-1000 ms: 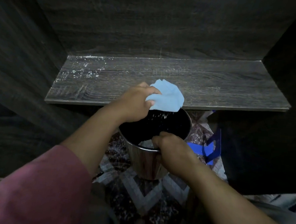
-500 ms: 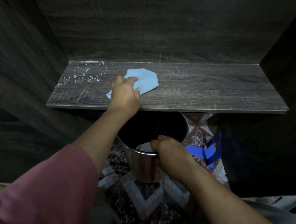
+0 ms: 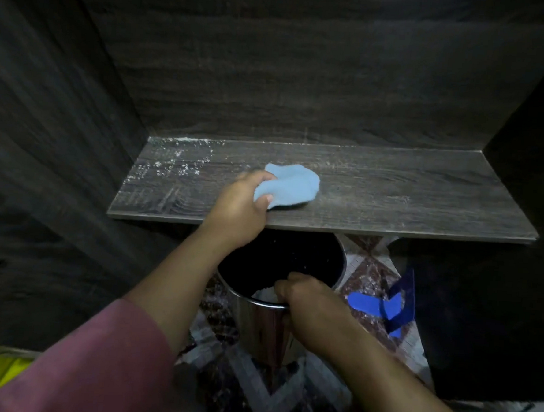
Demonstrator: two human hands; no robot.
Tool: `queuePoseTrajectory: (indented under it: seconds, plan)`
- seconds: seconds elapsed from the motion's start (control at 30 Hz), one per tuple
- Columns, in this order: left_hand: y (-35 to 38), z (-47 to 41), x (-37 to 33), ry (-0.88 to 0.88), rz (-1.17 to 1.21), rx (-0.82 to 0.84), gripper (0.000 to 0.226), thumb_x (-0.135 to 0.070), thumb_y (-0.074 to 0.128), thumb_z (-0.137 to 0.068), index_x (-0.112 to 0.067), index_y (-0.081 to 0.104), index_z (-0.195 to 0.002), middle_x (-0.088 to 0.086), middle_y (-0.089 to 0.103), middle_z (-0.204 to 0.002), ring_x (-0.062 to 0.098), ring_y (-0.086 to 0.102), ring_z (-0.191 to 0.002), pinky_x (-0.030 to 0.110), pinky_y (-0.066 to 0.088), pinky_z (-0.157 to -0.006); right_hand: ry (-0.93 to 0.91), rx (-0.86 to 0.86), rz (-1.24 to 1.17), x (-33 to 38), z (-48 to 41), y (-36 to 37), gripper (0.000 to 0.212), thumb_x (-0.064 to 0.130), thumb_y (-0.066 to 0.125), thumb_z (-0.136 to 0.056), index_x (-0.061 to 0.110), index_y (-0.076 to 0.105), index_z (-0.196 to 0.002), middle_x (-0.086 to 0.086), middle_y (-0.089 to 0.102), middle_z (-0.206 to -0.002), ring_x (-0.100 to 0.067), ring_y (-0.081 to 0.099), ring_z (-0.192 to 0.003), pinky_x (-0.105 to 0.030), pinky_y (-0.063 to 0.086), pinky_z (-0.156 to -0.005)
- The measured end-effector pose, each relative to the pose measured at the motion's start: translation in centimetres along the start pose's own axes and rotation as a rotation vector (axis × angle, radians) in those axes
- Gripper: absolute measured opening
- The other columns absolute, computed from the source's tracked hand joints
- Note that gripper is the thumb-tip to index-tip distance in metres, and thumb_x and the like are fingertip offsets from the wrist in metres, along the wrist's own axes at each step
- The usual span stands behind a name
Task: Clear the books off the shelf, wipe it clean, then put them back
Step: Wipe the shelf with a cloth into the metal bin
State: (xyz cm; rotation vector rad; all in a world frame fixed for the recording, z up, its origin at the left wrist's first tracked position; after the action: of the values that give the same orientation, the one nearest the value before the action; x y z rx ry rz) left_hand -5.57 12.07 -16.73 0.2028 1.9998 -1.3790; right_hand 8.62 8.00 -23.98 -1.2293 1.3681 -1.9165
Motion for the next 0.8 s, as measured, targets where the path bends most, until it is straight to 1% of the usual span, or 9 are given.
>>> queuePoseTrajectory:
  seconds: [0.07, 0.17, 0.23, 0.33, 0.47, 0.53, 0.63, 0.7, 0.8]
  plan:
    - [-3.1, -0.3, 1.7, -0.06, -0.082, -0.193, 0.035, -0.008, 0.056, -0.09, -0.015, 0.059, -0.124, 0.012, 0.054, -0.121, 0.03, 0.051, -0.11, 0.023, 0.033, -0.091, 0.011, 0.004, -0.007, 0.1, -0.4, 0.3, 0.021, 0.007, 0.05, -0.086, 0.011, 0.061, -0.104, -0.008, 0.056, -0.105, -0.03, 0.057, -0.1, -0.028, 0.037, -0.07]
    - [-6.8, 0.0, 4.9, -0.195, -0.146, -0.371, 0.038, -0.006, 0.055, -0.089, -0.012, 0.058, -0.126, 0.017, 0.051, -0.124, 0.037, 0.046, -0.115, 0.032, 0.031, -0.099, 0.038, 0.006, -0.01, 0.2, -0.8, 0.4, 0.02, 0.01, 0.05, -0.088, 0.014, 0.059, -0.105, -0.005, 0.055, -0.107, -0.027, 0.057, -0.102, -0.026, 0.033, -0.067]
    - [-8.2, 0.4, 6.3, -0.248, -0.158, -0.427, 0.038, -0.005, 0.055, -0.09, -0.011, 0.057, -0.127, 0.018, 0.049, -0.126, 0.038, 0.043, -0.117, 0.032, 0.029, -0.1, 0.042, 0.013, -0.009, 0.2, -1.1, 0.5, 0.02, 0.01, 0.048, -0.089, 0.014, 0.059, -0.106, -0.004, 0.054, -0.108, -0.025, 0.056, -0.103, -0.025, 0.032, -0.067]
    - [-8.8, 0.6, 8.0, -0.289, -0.178, -0.45, 0.039, -0.004, 0.052, -0.092, -0.01, 0.054, -0.13, 0.018, 0.045, -0.131, 0.038, 0.04, -0.12, 0.031, 0.027, -0.101, 0.056, 0.014, -0.031, 0.1, -1.6, 0.3, 0.022, 0.009, 0.049, -0.089, 0.014, 0.06, -0.107, -0.003, 0.055, -0.108, -0.024, 0.056, -0.103, -0.026, 0.038, -0.07]
    - [-8.6, 0.7, 10.0, -0.324, -0.228, -0.438, 0.041, -0.001, 0.051, -0.09, -0.008, 0.054, -0.13, 0.02, 0.044, -0.129, 0.04, 0.039, -0.117, 0.037, 0.029, -0.1, 0.055, 0.002, -0.058, 0.1, -2.1, 0.1, 0.018, 0.012, 0.051, -0.087, 0.014, 0.06, -0.102, -0.005, 0.055, -0.105, -0.025, 0.056, -0.103, -0.026, 0.035, -0.07]
    - [-7.7, 0.7, 10.6, -0.317, -0.27, -0.388, 0.043, 0.001, 0.051, -0.088, -0.005, 0.054, -0.13, 0.023, 0.046, -0.127, 0.042, 0.04, -0.115, 0.038, 0.028, -0.1, 0.039, -0.003, -0.072, 0.3, -2.2, 0.1, 0.019, 0.013, 0.052, -0.087, 0.015, 0.062, -0.103, -0.005, 0.056, -0.105, -0.026, 0.057, -0.102, -0.026, 0.037, -0.072]
    - [-6.8, 0.3, 11.0, -0.314, -0.327, -0.295, 0.043, 0.0, 0.052, -0.086, -0.005, 0.053, -0.129, 0.025, 0.05, -0.124, 0.045, 0.043, -0.113, 0.042, 0.03, -0.099, 0.023, -0.009, -0.115, 0.6, -1.9, -0.2, 0.021, 0.015, 0.055, -0.088, 0.018, 0.067, -0.105, -0.005, 0.058, -0.105, -0.024, 0.057, -0.102, -0.023, 0.033, -0.071]
    - [-6.1, -0.2, 10.3, -0.273, -0.322, -0.216, 0.042, -0.002, 0.052, -0.086, -0.007, 0.055, -0.128, 0.025, 0.051, -0.122, 0.045, 0.045, -0.111, 0.042, 0.033, -0.097, 0.017, -0.005, -0.12, 0.7, -1.7, -0.3, 0.022, 0.015, 0.056, -0.088, 0.019, 0.067, -0.106, -0.004, 0.058, -0.105, -0.024, 0.057, -0.102, -0.021, 0.03, -0.07]
    - [-4.2, -0.6, 7.7, -0.15, -0.275, -0.084, 0.041, -0.002, 0.053, -0.085, -0.01, 0.057, -0.124, 0.023, 0.053, -0.117, 0.042, 0.048, -0.108, 0.039, 0.035, -0.096, 0.023, -0.001, -0.127, 0.6, -1.3, 0.0, 0.021, 0.014, 0.056, -0.088, 0.02, 0.066, -0.105, -0.002, 0.058, -0.105, -0.023, 0.057, -0.102, -0.021, 0.03, -0.069]
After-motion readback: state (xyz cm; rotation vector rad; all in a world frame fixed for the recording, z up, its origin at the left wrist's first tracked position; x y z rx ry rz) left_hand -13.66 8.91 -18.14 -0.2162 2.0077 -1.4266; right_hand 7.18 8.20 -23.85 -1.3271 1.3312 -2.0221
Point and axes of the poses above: each hand's wrist, its own z-axis away from the middle knuckle, its own y-axis out of the palm, x = y × z, the point moved 10 cm from there along -z, towards the middle knuckle
